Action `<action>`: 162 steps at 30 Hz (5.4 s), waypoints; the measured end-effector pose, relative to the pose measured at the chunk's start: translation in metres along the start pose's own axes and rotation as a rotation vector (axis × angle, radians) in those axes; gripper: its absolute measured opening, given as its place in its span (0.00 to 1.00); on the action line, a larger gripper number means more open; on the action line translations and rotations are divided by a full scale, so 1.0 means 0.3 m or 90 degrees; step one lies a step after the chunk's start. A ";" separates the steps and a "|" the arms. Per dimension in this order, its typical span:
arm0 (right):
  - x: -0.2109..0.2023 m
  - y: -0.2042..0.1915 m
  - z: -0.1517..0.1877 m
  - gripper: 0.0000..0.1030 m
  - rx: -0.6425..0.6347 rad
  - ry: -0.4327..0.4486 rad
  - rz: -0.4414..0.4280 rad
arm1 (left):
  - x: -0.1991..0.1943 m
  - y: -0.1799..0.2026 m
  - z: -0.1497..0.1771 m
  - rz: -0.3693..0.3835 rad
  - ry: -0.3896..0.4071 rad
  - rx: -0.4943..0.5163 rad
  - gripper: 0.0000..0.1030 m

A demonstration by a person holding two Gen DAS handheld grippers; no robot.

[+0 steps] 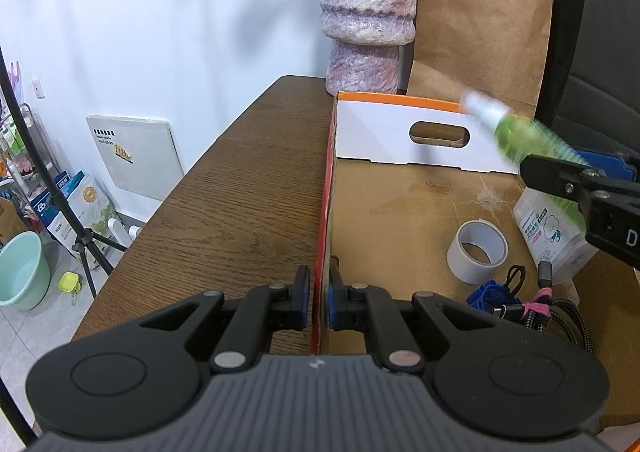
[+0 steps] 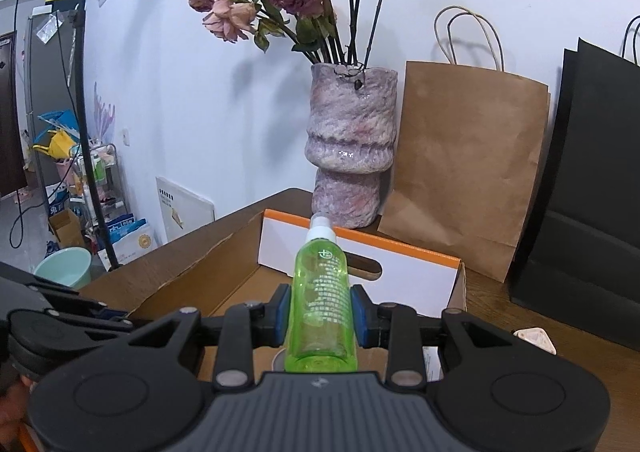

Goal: Organize rigid objects
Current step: 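Carry the green spray bottle into the cardboard box and release it, then move the right gripper back to the table and grasp a white round lid, then carry the white lid into the cardboard box and release it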

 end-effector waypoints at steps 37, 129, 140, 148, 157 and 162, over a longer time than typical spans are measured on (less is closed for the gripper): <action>-0.105 0.146 0.023 1.00 0.040 0.043 0.097 | -0.001 0.000 0.005 0.000 0.001 0.000 0.09; -0.157 0.387 0.306 0.38 0.097 -0.026 0.134 | 0.000 0.000 0.004 -0.001 0.001 0.001 0.09; -0.166 0.305 0.186 0.38 0.082 0.027 0.106 | 0.000 0.001 0.004 -0.002 0.002 0.001 0.09; -0.162 0.198 0.079 0.38 0.057 0.073 0.067 | 0.000 0.000 0.003 -0.003 0.002 0.001 0.09; -0.118 0.090 -0.019 0.38 0.032 0.086 0.020 | -0.004 -0.001 0.000 -0.005 0.004 0.002 0.09; -0.059 0.051 -0.036 0.38 0.024 0.057 0.010 | -0.005 -0.001 0.000 -0.006 0.005 0.003 0.09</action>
Point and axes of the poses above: each gripper's, at about its wrist camera, not at the fingertips, and x roughly the way its jaws point, y to its right, z to its underside, the point moved 1 cm from there along x, roughly the way its jaws point, and after that the axes turned 15 degrees about -y, right-handed, at the moved point
